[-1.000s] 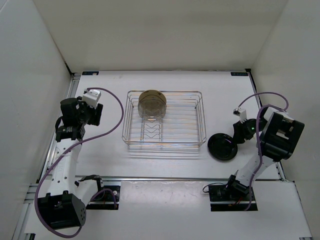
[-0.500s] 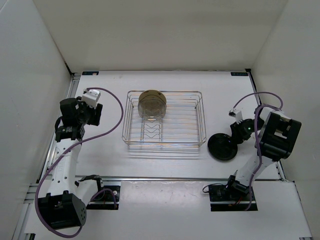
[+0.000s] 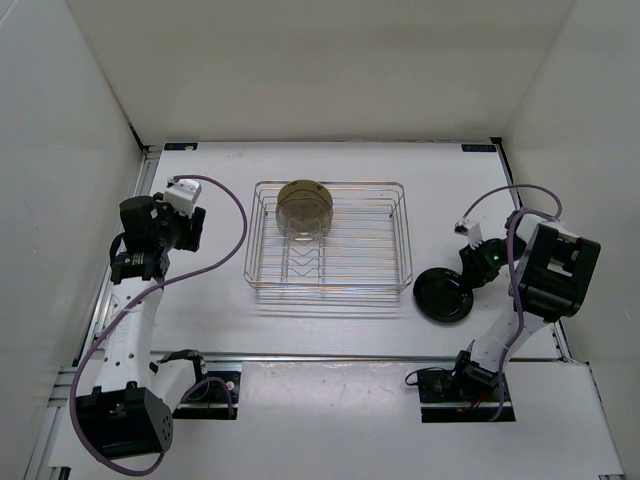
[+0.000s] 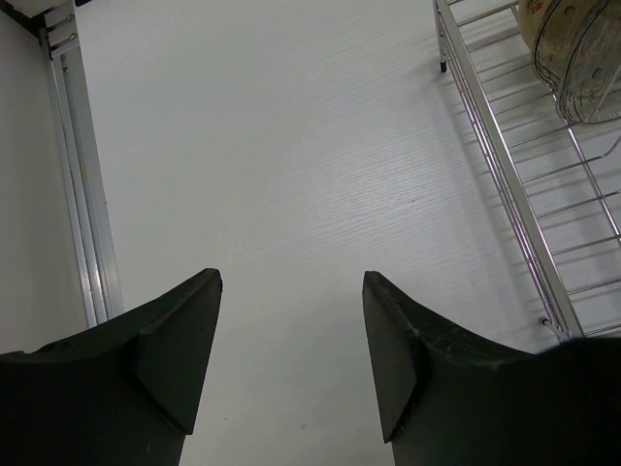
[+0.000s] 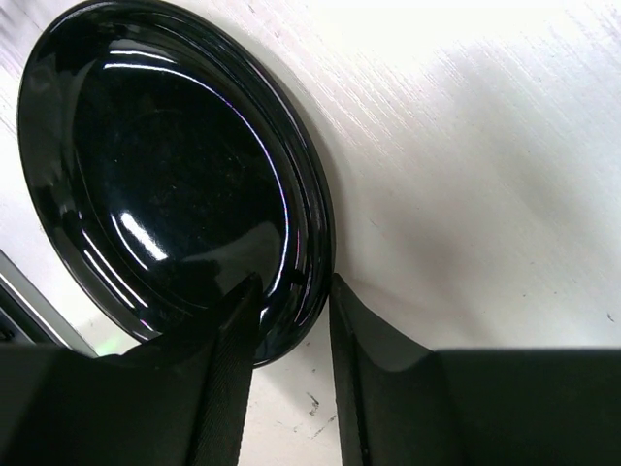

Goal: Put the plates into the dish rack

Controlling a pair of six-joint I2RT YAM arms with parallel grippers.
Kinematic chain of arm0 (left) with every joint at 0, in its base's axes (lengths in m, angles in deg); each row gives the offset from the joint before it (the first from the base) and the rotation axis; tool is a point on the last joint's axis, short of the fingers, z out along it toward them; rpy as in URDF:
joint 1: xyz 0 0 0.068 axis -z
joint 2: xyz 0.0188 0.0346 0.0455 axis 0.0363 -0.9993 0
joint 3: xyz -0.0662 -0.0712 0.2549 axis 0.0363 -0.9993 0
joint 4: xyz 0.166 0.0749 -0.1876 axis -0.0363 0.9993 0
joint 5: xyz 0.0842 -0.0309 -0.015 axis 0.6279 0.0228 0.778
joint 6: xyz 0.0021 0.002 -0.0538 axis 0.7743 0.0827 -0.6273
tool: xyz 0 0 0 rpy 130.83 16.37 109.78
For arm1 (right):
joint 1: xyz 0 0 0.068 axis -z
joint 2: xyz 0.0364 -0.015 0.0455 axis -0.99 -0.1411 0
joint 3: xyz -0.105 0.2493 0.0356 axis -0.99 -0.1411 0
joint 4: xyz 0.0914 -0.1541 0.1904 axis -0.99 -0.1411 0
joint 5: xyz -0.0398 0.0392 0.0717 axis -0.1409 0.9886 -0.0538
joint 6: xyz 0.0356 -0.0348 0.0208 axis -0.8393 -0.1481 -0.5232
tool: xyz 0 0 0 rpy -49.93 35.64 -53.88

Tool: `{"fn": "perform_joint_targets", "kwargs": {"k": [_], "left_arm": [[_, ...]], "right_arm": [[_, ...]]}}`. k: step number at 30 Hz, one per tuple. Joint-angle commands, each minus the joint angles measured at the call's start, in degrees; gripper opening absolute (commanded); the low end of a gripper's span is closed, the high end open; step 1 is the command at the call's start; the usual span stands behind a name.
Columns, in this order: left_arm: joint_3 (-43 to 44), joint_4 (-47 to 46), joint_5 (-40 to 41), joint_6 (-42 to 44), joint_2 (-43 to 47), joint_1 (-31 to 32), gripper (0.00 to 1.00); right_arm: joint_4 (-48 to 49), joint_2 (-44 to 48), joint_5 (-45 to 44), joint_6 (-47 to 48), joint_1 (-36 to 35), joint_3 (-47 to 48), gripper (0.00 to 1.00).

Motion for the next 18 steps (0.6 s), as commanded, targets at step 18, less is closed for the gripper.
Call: {"fn": "perform_joint_targets", "kwargs": {"k": [18], "left_arm": [[0.47,0.01,-1.35,0.20,2.57,-0.95,0.71]], "right_arm": [[-1.56,-0.10,0.82,-1.28,-1.37,-0.95,0.10]]}}
